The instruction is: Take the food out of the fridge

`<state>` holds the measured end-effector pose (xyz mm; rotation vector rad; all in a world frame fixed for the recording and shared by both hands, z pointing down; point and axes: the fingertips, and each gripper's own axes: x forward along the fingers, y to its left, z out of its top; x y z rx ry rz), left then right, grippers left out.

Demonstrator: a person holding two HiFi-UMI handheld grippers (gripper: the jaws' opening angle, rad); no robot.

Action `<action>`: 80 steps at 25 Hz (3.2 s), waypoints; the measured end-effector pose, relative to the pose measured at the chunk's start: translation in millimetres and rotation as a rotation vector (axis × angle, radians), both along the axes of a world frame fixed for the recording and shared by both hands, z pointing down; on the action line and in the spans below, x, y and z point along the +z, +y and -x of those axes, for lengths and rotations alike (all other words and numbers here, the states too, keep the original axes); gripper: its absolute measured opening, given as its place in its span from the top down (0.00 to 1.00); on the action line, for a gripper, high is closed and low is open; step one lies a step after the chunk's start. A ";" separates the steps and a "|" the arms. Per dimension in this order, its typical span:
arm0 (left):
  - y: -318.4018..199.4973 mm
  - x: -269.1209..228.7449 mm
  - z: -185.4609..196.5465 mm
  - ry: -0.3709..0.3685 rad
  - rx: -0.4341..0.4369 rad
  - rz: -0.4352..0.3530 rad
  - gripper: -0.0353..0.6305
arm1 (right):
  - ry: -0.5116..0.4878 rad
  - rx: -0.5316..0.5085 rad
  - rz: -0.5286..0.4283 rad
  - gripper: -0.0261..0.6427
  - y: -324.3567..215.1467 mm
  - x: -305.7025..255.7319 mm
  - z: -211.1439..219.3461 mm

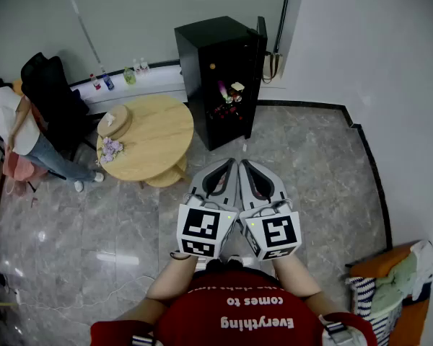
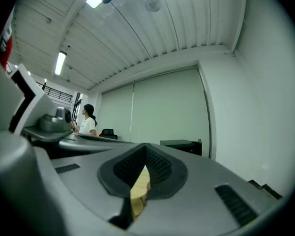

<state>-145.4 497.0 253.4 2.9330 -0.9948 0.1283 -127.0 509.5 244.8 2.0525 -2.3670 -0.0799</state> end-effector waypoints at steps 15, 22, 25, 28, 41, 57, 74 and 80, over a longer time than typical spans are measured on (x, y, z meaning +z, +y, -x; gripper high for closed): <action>12.7 3.8 -18.4 -0.009 -0.004 0.007 0.95 | -0.041 -0.003 -0.002 0.95 12.2 7.3 -19.1; 16.0 5.4 -37.2 -0.007 -0.016 0.017 0.95 | -0.057 -0.021 0.000 0.95 15.2 9.0 -38.3; 17.4 15.3 -41.8 -0.006 -0.039 0.027 0.95 | -0.057 -0.043 0.011 0.95 16.1 19.1 -43.1; 12.2 27.4 -42.5 -0.003 -0.065 0.054 0.95 | -0.050 -0.067 0.040 0.95 10.1 30.8 -43.9; -109.8 46.9 -73.2 -0.006 -0.055 0.085 0.95 | -0.062 -0.051 0.085 0.95 -110.0 52.2 -73.8; -304.3 41.7 -105.8 0.002 0.003 0.089 0.95 | -0.053 0.005 0.087 0.95 -304.2 46.2 -105.7; -476.8 82.2 -224.8 -0.043 -0.074 0.159 0.95 | -0.053 -0.070 0.195 0.95 -480.3 85.5 -225.7; -518.0 104.8 -251.0 -0.064 -0.171 0.199 0.95 | -0.070 -0.166 0.255 0.95 -524.0 108.3 -253.4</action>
